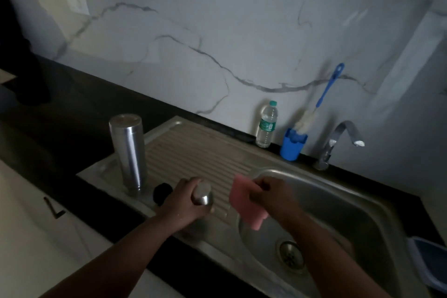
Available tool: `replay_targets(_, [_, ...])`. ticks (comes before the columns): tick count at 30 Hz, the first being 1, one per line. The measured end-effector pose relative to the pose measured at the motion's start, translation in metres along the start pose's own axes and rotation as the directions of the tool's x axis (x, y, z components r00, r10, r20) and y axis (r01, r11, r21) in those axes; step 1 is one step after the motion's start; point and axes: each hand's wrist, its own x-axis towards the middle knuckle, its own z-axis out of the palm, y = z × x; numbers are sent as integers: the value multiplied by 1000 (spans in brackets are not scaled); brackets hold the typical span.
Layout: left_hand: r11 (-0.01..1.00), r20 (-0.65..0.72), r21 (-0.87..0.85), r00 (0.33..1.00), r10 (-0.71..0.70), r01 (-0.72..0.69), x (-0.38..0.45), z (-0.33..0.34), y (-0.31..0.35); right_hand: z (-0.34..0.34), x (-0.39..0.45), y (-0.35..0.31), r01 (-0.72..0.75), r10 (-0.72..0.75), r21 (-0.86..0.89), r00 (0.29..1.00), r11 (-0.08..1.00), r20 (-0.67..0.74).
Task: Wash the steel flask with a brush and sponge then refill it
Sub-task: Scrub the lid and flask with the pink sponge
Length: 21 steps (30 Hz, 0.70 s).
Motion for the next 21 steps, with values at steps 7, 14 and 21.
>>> replay_targets(7, [675,248,-716,969,4,180,38,-6,85,3,-23,-42,227,-147,168,909,959,-390])
replay_targets(14, [529,419,-808,885,205,261,37,17,146,-21,-50,-17,371,-203,288,854,883,-478])
replay_targets(21, [133,610,-790,744,271,599,7,37,209,-37,-66,22,200,-587,-667,689,717,-425])
